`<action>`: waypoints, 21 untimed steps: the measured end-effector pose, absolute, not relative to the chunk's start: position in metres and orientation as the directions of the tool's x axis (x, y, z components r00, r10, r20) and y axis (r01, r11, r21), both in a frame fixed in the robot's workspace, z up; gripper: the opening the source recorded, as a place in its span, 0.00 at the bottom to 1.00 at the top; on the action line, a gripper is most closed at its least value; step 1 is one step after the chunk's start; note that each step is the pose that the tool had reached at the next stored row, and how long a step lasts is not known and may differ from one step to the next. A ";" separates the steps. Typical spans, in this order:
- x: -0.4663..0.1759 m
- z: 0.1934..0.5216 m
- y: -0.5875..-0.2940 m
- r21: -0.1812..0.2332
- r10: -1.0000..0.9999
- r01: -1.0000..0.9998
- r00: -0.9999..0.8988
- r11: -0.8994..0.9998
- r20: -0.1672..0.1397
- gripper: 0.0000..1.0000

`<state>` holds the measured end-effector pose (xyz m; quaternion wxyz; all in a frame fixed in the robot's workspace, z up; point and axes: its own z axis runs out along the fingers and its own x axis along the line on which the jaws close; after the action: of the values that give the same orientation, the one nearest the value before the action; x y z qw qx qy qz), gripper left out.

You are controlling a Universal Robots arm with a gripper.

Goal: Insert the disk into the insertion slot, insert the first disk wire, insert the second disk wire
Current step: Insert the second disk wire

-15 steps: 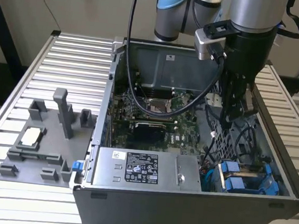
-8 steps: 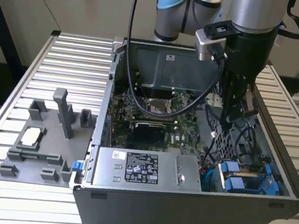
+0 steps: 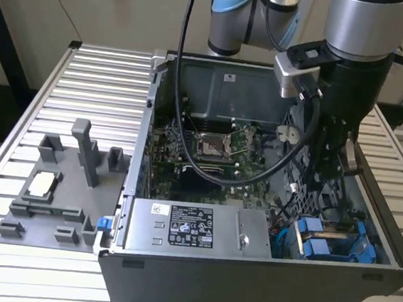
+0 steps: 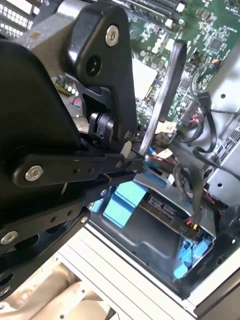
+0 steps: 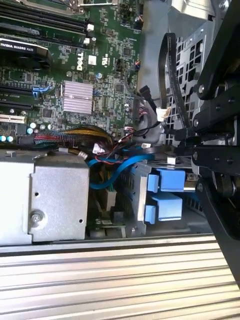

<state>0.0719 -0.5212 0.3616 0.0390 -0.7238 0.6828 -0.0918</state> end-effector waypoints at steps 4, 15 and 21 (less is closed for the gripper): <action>0.077 0.362 -0.533 -0.177 -0.996 -0.982 0.051 -0.065 0.079 0.16; 0.094 0.362 -0.554 -0.148 -0.996 -0.987 0.053 -0.064 0.078 0.16; 0.111 0.362 -0.555 -0.101 -0.996 -0.993 0.057 -0.064 0.074 0.16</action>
<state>0.1107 -0.5553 0.3615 0.0117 -0.7269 0.6839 -0.0617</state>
